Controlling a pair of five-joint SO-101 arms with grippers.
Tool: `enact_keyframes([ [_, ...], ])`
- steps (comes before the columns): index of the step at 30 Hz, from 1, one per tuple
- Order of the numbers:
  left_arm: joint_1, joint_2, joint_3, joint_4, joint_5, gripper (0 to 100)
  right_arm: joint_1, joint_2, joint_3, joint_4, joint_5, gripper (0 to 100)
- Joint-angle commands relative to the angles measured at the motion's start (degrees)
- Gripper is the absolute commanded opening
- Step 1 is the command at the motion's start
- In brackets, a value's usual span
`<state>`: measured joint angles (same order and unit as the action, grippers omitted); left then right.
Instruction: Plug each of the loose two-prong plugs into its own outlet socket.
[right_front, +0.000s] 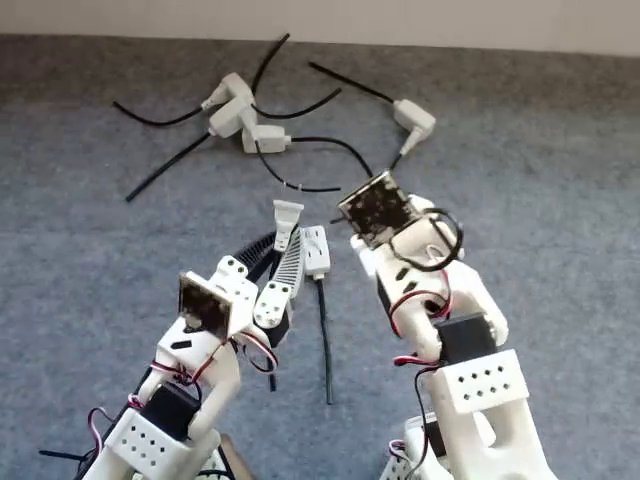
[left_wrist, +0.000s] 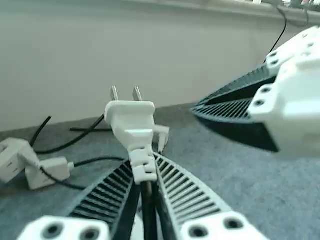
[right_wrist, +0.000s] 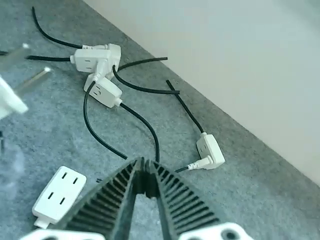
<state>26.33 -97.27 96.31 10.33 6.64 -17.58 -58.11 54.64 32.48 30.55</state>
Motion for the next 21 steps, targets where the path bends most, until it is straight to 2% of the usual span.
enact_keyframes([
  [1, -3.8, 0.0, -1.5, 11.2, 0.0, 1, 5.0, -1.0, -4.8, 4.4, -4.7, 0.6],
  [6, -8.5, -0.5, -3.9, 30.0, -1.1, 1, 9.5, -1.0, -4.4, 8.0, -12.4, 0.6],
  [12, -20.1, -0.6, -4.2, 47.0, -13.4, 1, 9.8, -1.0, -2.9, 12.9, -16.6, 0.6],
  [16, -27.7, -0.6, -3.7, 52.3, -20.8, 1, 9.7, -1.0, 2.2, 12.6, -22.2, 0.6],
  [19, -27.6, -0.6, -3.7, 54.3, -26.3, 4, 9.6, -1.0, 7.7, 10.1, -25.6, 0.6],
  [21, -26.2, -0.6, -3.7, 54.8, -26.6, 10, 9.6, -1.0, 12.2, 6.5, -27.2, 0.6],
])
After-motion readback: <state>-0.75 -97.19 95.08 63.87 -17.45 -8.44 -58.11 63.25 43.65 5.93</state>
